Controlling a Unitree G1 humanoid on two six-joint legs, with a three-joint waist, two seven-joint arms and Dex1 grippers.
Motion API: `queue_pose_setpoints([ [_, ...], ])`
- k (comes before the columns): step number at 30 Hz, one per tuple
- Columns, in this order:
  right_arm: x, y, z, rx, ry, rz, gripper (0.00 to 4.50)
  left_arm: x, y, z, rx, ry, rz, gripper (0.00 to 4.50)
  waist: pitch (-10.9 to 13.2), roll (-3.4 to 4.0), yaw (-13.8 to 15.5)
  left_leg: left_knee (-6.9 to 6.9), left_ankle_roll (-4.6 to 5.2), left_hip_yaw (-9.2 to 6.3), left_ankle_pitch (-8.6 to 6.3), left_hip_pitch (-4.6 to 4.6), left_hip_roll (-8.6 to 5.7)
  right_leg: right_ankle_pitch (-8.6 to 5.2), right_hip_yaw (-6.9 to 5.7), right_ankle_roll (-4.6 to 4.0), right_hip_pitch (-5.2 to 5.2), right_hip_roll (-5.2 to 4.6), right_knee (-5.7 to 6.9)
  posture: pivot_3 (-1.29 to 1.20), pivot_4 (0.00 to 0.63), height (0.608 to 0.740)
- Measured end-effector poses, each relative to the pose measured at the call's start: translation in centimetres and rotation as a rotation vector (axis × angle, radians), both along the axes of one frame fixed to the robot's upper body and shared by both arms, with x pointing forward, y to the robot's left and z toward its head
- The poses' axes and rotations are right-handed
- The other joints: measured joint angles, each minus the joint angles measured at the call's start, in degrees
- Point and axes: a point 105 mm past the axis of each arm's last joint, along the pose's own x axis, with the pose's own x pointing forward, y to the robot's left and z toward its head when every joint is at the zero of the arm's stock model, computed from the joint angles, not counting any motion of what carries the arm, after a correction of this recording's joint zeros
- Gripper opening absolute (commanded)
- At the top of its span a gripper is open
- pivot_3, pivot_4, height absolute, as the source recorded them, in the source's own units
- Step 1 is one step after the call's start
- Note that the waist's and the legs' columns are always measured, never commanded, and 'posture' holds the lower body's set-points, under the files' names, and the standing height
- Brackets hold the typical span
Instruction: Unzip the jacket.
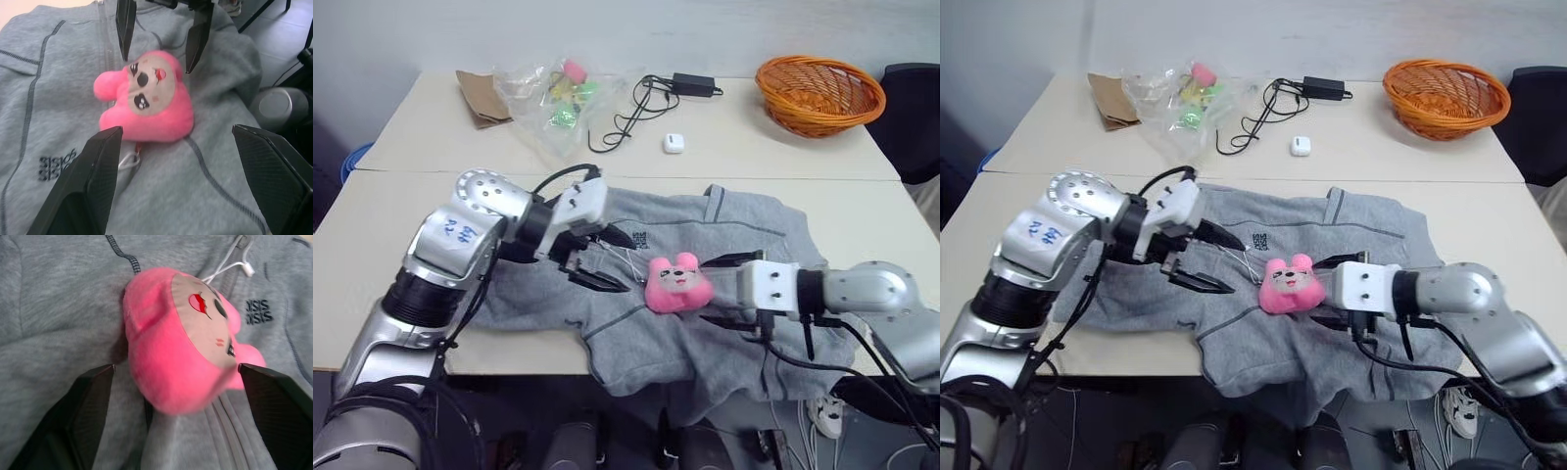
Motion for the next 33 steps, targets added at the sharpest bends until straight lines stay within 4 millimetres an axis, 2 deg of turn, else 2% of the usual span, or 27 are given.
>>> queue_pose_setpoints([
  [1,0.2,0.2,-0.2,0.006,0.003,0.0,3.13,0.0,0.3,0.0,0.003,-0.004,-0.002,3.83,0.0,0.0,0.0,0.0,0.0,-0.01,0.0,0.0,0.0,0.0,-0.01,0.0,0.0,0.0,-0.01,0.0,0.15,0.74],
  [2,0.5,0.3,-0.5,0.004,0.008,0.001,2.68,-0.1,0.6,-0.1,0.004,-0.006,-0.01,3.83,0.0,0.0,0.1,0.0,0.0,-0.01,0.0,-0.01,-0.02,0.0,-0.02,0.0,0.0,-0.01,0.0,0.0,0.15,0.74],
  [6,1.1,0.1,-0.8,-0.003,0.01,0.001,1.38,0.2,1.1,-0.2,-0.001,-0.006,-0.013,3.83,0.0,0.0,0.1,0.03,0.02,-0.02,0.0,-0.04,-0.03,0.0,-0.03,0.0,0.01,-0.02,0.0,0.0,0.15,0.74],
  [10,1.1,0.0,-0.7,0.0,0.016,0.008,0.08,1.2,2.0,-0.7,0.01,-0.008,0.013,3.83,0.0,0.0,-0.1,0.03,0.02,0.0,0.0,-0.04,-0.01,0.0,-0.04,0.0,-0.02,0.02,0.03,0.0,0.15,0.74],
  [15,1.0,-0.7,0.8,0.075,0.035,-0.029,0.04,4.7,2.1,-0.2,0.024,-0.103,0.054,3.83,0.0,0.0,0.4,0.06,0.11,0.01,-0.01,-0.07,-0.08,0.01,-0.12,0.02,-0.01,-0.03,0.03,0.0,0.15,0.74],
  [19,0.7,-1.0,1.4,0.107,0.045,-0.054,0.04,7.0,1.4,-2.2,0.068,-0.12,0.057,3.83,0.0,0.0,0.2,0.06,0.13,0.05,-0.03,-0.07,-0.07,0.01,-0.28,0.02,-0.04,0.0,0.03,0.0,0.15,0.74],
  [21,0.3,-0.7,1.2,0.108,0.05,-0.049,0.04,7.4,1.2,-3.5,0.091,-0.101,0.049,3.83,0.0,-0.01,0.1,0.06,0.15,0.08,-0.04,-0.1,-0.07,0.01,-0.31,0.03,-0.08,0.0,0.04,0.0,0.15,0.74],
  [25,0.2,-0.8,0.9,0.114,0.06,-0.077,0.0,7.9,1.4,-5.0,0.123,-0.065,0.045,2.96,0.0,-0.01,-0.1,0.05,0.15,0.17,-0.04,-0.16,-0.06,0.02,-0.37,0.03,-0.22,0.0,0.1,0.0,0.15,0.74],
  [30,0.3,-1.0,1.5,0.129,0.032,-0.107,0.0,9.0,2.1,-6.4,0.218,-0.126,0.071,2.96,0.0,-0.01,-0.1,0.06,0.18,0.17,-0.06,-0.16,-0.07,0.02,-0.36,0.04,-0.22,-0.03,0.09,0.0,0.15,0.74],
  [33,0.1,-1.1,1.3,0.136,0.051,-0.117,0.0,9.5,1.7,-6.8,0.247,-0.175,0.071,2.96,0.0,-0.02,0.1,0.09,0.19,0.15,-0.06,-0.16,-0.07,0.03,-0.35,0.05,-0.19,-0.06,0.1,0.0,0.15,0.74],
])
